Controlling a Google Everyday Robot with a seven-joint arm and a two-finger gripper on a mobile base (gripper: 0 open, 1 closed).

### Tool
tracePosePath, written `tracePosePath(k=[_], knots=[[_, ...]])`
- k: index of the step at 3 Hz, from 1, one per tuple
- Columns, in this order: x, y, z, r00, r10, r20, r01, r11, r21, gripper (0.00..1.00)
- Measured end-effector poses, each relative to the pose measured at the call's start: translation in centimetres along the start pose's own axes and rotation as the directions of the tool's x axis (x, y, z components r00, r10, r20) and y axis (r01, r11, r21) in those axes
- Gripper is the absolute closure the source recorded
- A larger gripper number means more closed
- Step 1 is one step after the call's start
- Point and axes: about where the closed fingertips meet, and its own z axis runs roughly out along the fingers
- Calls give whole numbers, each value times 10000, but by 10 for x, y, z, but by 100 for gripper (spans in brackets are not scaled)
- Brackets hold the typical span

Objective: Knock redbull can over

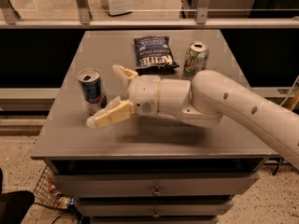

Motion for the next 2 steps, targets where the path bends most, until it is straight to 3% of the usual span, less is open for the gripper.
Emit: tracePosePath(k=[2], knots=[[-6,10,15,9995,-237,197,239,9997,-86,47]])
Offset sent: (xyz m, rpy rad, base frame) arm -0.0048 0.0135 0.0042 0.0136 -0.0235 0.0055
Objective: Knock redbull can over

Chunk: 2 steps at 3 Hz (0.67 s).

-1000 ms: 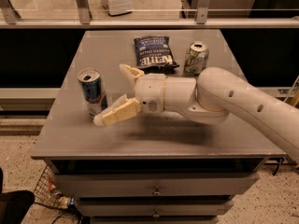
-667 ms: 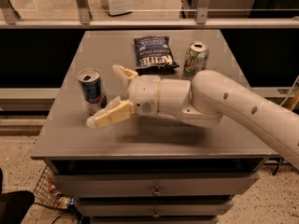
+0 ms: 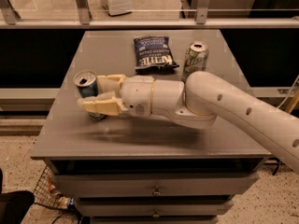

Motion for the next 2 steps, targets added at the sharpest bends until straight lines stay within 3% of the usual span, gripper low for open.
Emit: tracePosePath(k=[2], knots=[[-2,3,3,10000,-27,3,27,10000,-76,93]])
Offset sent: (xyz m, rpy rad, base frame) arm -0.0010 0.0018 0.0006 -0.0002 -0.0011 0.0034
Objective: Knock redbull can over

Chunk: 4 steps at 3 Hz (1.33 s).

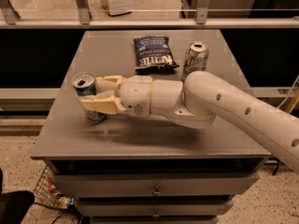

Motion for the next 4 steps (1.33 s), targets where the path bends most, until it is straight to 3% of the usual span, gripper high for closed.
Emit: tracePosePath(k=[1,2,3,4], knots=[[-1,1,1,10000,-9,1,9,10000,-25,100],[-1,1,1,10000,-9,1,9,10000,-25,100],[-16,1,-2,9891,-497,-1384,490,9988,-85,100],[-28,-1,-2,9256,-1330,-3543,1167,9909,-672,100]])
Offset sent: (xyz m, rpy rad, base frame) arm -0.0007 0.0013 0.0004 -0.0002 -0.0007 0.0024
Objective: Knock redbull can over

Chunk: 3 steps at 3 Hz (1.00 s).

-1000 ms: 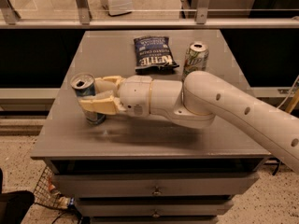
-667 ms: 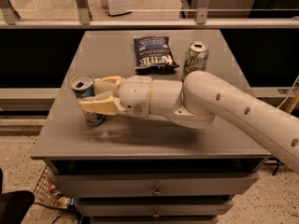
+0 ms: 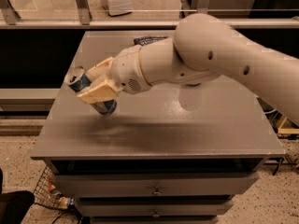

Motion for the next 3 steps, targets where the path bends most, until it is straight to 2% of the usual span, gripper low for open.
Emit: tracePosePath(k=[1,2,3], knots=[[1,-2,-2,9845,-343,-1723,317,9993,-179,100],[9,-3,-2,9454,-569,-3208,529,9984,-211,100],[16,-3,3,8890,-846,-4501,811,9963,-271,100]])
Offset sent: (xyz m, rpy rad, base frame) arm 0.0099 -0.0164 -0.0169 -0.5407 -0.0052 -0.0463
